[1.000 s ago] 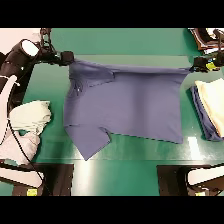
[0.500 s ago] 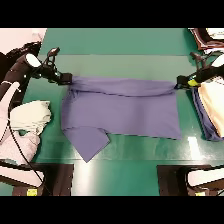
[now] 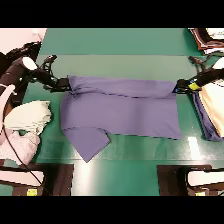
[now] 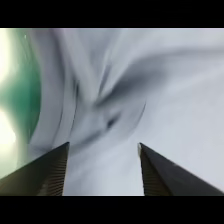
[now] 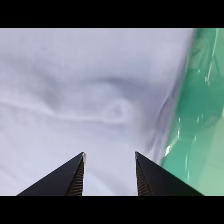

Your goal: Fold the shirts.

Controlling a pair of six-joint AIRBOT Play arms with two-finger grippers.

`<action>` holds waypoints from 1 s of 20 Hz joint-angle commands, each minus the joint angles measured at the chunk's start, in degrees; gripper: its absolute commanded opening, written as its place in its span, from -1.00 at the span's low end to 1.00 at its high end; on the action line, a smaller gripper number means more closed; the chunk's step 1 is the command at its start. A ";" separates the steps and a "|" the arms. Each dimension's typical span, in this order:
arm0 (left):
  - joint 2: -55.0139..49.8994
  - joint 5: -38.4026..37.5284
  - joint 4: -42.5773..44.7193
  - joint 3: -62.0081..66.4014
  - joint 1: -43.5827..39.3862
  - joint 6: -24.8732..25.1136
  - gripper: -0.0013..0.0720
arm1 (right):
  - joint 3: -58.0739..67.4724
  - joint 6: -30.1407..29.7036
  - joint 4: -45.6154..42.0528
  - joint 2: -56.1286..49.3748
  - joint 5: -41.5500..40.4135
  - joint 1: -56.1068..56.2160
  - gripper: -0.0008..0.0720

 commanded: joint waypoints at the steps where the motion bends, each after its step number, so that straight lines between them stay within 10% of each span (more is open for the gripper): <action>1: 9.18 -4.28 2.08 -9.14 1.27 -1.95 0.40 | -5.05 0.00 -0.02 7.61 2.58 -4.15 0.03; 9: 34.42 -6.12 -3.85 -43.98 1.25 -8.04 0.40 | -21.84 -0.33 0.02 23.93 -5.16 -9.57 0.03; 20: 35.58 12.61 -13.27 -54.07 -8.85 -11.58 0.40 | -22.84 -1.81 5.92 24.83 -3.37 -9.60 0.03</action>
